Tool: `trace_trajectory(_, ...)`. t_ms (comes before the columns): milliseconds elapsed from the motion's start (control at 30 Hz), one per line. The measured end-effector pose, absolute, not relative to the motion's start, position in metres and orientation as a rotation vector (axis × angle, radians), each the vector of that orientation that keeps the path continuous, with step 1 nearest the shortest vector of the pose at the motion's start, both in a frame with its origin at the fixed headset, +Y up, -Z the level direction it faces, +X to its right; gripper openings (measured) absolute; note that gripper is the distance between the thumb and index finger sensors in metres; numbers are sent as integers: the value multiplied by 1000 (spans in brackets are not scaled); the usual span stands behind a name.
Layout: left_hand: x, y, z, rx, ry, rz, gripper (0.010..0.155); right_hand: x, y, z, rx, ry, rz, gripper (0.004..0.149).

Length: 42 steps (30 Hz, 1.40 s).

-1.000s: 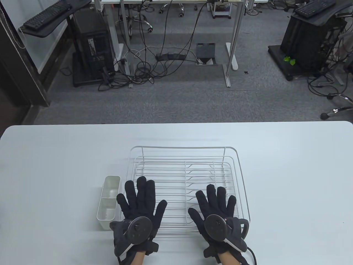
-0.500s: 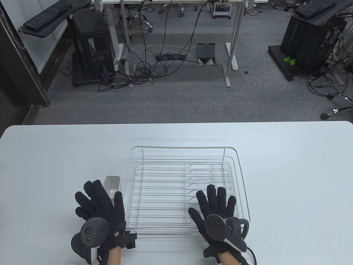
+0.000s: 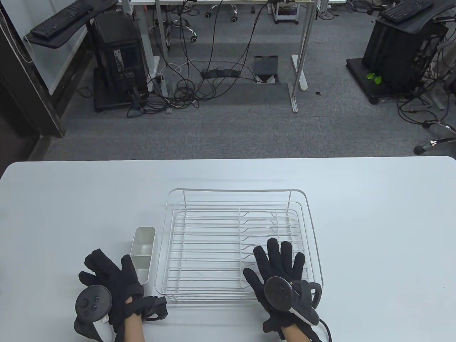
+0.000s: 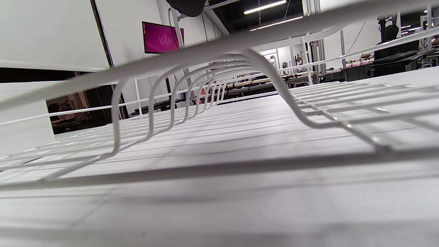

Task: Hang the cutlery bin on dish rack (Opening facing upward)

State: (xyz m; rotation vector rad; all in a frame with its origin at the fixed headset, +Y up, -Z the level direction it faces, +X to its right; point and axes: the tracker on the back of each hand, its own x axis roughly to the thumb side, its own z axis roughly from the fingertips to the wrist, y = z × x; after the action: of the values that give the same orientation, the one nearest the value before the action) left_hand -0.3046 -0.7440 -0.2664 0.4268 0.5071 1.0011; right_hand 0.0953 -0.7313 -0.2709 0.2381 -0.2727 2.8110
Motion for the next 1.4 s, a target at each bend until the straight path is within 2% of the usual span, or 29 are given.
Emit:
trace_trajectory(233,-303,-760,-272,362,535,1079,72,95,-731,-271,236,-274,2811,72)
trace_trajectory(833,-303,-759,-276,257,476,1122,65,95,-731,-271,235,-276,2811,72)
trace_trajectory(1400,-303,-760,-277,273,466,1115,60,95,-731,-271,235,-276,2811,72)
